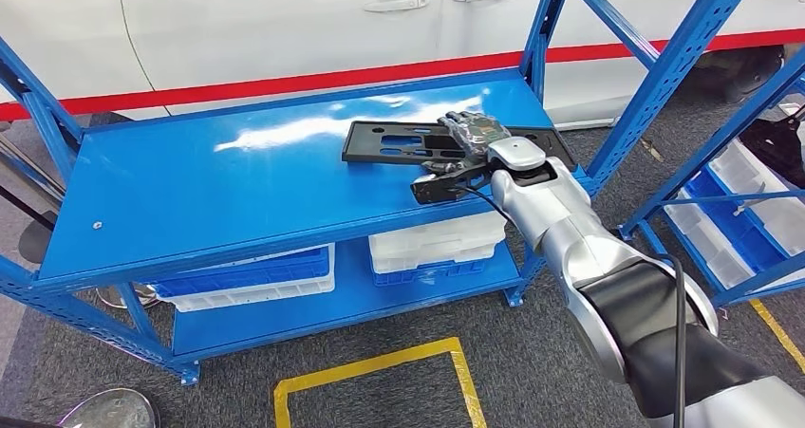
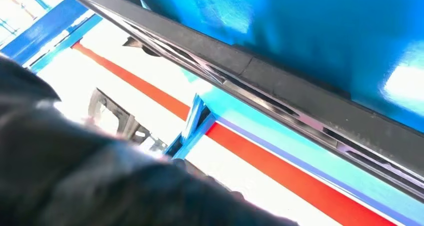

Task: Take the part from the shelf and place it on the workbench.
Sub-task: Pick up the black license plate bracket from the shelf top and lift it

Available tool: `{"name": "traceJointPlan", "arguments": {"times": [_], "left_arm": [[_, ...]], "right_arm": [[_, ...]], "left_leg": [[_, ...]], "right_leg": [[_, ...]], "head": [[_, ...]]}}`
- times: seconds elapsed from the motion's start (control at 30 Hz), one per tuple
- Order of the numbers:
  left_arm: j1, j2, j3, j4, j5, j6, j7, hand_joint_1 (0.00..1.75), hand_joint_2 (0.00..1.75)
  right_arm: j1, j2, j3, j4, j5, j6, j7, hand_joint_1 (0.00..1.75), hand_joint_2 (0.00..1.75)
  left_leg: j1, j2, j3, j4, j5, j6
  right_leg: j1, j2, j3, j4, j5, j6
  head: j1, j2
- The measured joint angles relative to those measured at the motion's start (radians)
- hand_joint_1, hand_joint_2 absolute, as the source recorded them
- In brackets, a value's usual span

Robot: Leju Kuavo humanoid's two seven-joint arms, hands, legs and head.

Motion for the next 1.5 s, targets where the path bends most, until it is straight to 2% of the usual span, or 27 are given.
{"name": "traceJointPlan", "arguments": {"times": [1.5], "left_arm": [[0.0, 0.0, 0.016, 0.0, -0.007, 0.006, 0.003, 0.0, 0.0]], "right_arm": [[0.02, 0.001, -0.014, 0.0, 0.002, -0.005, 0.0, 0.0, 0.0]], "left_leg": [[0.0, 0.0, 0.0, 0.0, 0.0, 0.0]], "right_leg": [[0.0, 0.0, 0.0, 0.0, 0.0, 0.0]], "head": [[0.0, 0.0]]}}
